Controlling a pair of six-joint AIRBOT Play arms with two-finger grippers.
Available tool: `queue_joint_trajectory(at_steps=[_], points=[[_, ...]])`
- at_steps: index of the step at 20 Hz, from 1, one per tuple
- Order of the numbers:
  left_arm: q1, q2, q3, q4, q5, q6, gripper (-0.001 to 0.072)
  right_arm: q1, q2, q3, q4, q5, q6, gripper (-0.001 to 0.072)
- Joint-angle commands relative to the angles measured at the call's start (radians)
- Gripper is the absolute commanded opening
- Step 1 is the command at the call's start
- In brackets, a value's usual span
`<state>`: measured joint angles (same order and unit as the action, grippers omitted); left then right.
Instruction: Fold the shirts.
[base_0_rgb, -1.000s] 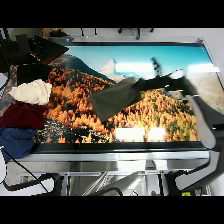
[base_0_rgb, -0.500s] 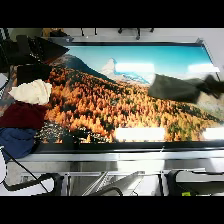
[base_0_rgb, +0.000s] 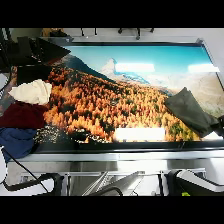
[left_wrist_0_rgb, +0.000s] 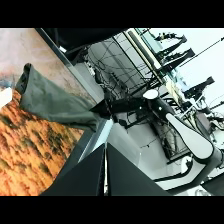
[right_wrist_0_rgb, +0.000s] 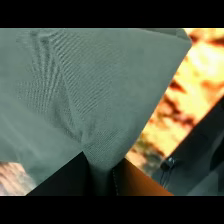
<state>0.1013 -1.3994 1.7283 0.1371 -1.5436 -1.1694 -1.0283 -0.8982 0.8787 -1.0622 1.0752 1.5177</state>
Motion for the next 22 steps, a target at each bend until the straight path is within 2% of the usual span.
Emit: queue_joint_trajectory(at_steps=[1,4,7,8,9,10,14,19,21,22], points=[[-0.020,0.000,0.000,0.002,0.002,0.000,0.0016,-0.068,0.098,-0.131,-0.013,-0.063,0.025,0.0023],[-0.051,-0.001,0.000,0.002,0.002,0.000,0.0016,-0.084,0.109,-0.136,-0.005,0.021,0.033,0.0024],[-0.091,-0.001,0.000,0.002,0.007,0.007,0.0016,-0.021,0.165,-0.166,0.011,0.033,0.031,0.0027],[-0.102,-0.001,0.000,0.002,0.011,0.011,0.0016,-0.002,0.178,-0.168,0.008,0.049,0.020,0.0147],[-0.112,-0.001,0.000,0.002,0.017,0.011,0.0016,0.012,0.184,-0.168,0.007,0.073,0.000,0.0430],[-0.117,-0.001,0.000,0.002,0.022,0.011,0.0016,0.018,0.187,-0.167,0.003,0.111,-0.003,0.0597],[-0.114,-0.001,0.000,0.000,0.027,0.009,0.0016,0.022,0.192,-0.167,-0.134,0.229,0.021,0.0593],[-0.097,-0.001,0.000,-0.002,0.025,-0.010,0.0016,0.021,0.218,-0.072,-0.214,0.253,0.038,0.0592],[-0.096,0.000,0.000,-0.002,0.024,-0.010,0.0017,0.034,0.208,0.021,-0.129,0.285,0.046,0.0591],[-0.097,0.000,0.000,-0.002,0.024,-0.010,0.0017,0.057,0.197,0.069,-0.026,0.298,0.021,0.0531]])
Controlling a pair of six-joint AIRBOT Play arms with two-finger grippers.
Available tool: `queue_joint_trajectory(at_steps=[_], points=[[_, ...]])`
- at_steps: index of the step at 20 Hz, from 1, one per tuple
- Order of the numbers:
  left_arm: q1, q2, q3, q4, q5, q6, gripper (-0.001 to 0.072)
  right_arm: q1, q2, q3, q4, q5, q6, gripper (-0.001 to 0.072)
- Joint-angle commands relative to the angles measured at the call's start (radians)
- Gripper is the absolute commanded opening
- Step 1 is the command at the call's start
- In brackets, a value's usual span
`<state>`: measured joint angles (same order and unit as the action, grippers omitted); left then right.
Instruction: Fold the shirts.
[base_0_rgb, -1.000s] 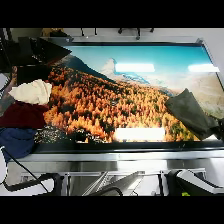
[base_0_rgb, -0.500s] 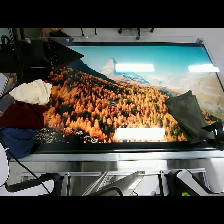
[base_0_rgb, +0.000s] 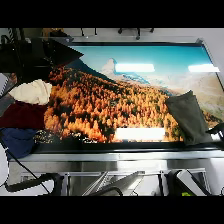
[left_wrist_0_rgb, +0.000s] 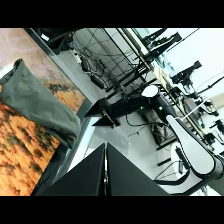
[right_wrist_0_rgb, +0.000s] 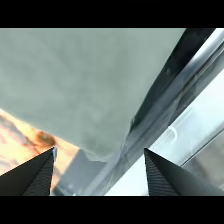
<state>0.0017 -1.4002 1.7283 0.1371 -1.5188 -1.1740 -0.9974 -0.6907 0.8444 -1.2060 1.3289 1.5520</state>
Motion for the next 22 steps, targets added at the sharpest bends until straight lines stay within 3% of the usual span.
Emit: queue_joint_trajectory(at_steps=[1,2,4,6,7,10,14,18,22], points=[[0.003,0.000,0.000,-0.002,0.000,-0.005,0.0016,0.057,-0.018,0.145,0.256,0.053,-0.077,0.0215],[-0.002,0.000,0.000,-0.001,0.003,-0.005,0.0016,0.092,-0.019,0.175,0.386,0.045,-0.130,0.0110],[-0.004,0.000,0.000,0.001,0.013,-0.003,0.0016,0.182,-0.018,0.216,0.583,-0.001,-0.180,0.0106],[-0.004,0.001,0.000,0.007,0.020,0.009,0.0015,0.303,-0.016,0.225,0.647,-0.027,-0.185,0.0058],[-0.016,0.004,0.000,0.036,0.011,0.005,0.0015,0.383,-0.014,0.223,0.622,-0.027,-0.184,0.0026],[-0.104,0.087,-0.084,0.269,0.008,-0.017,0.0015,0.677,0.022,0.183,0.457,-0.043,-0.133,0.0025],[-0.291,0.307,-0.402,0.406,0.142,-0.046,0.0014,1.009,0.054,0.085,0.307,-0.141,-0.045,0.0025],[-0.431,0.488,-0.693,0.451,0.291,-0.119,0.0014,1.101,-0.003,0.082,0.312,-0.147,-0.056,0.0025],[-0.447,0.587,-0.841,0.447,0.347,-0.133,0.0015,1.101,-0.026,0.082,0.311,-0.144,-0.056,0.0025]])
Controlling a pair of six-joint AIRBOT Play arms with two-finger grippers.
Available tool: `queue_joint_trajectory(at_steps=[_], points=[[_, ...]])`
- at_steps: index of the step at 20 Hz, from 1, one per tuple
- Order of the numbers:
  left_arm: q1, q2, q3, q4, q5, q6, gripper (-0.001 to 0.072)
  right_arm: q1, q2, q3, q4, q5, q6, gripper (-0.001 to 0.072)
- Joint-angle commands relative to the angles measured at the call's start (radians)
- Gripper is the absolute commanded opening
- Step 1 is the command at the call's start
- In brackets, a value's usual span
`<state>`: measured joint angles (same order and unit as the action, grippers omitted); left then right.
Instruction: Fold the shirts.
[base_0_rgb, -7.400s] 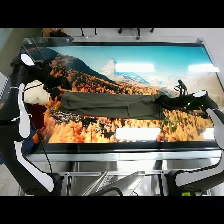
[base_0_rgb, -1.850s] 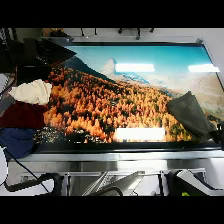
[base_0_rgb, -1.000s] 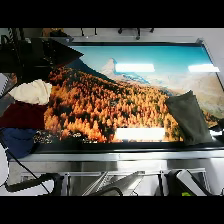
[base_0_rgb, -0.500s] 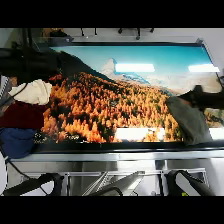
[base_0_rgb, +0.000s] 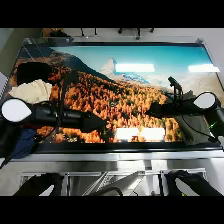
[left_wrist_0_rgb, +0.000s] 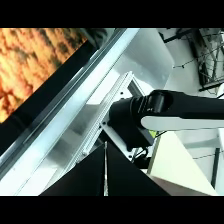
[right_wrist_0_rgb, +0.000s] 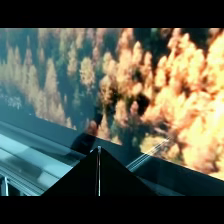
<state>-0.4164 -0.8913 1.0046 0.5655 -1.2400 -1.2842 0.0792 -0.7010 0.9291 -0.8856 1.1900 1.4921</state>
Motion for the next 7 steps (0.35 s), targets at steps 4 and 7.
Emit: queue_joint_trajectory(at_steps=[4,7], points=[[-0.029,0.119,-0.171,0.020,0.095,-0.022,0.0016,0.024,-0.023,-0.003,-0.009,-0.005,0.004,0.0025],[-0.029,0.124,-0.171,0.017,0.096,-0.023,0.0016,0.024,-0.023,-0.003,-0.009,-0.005,0.004,0.0025]])
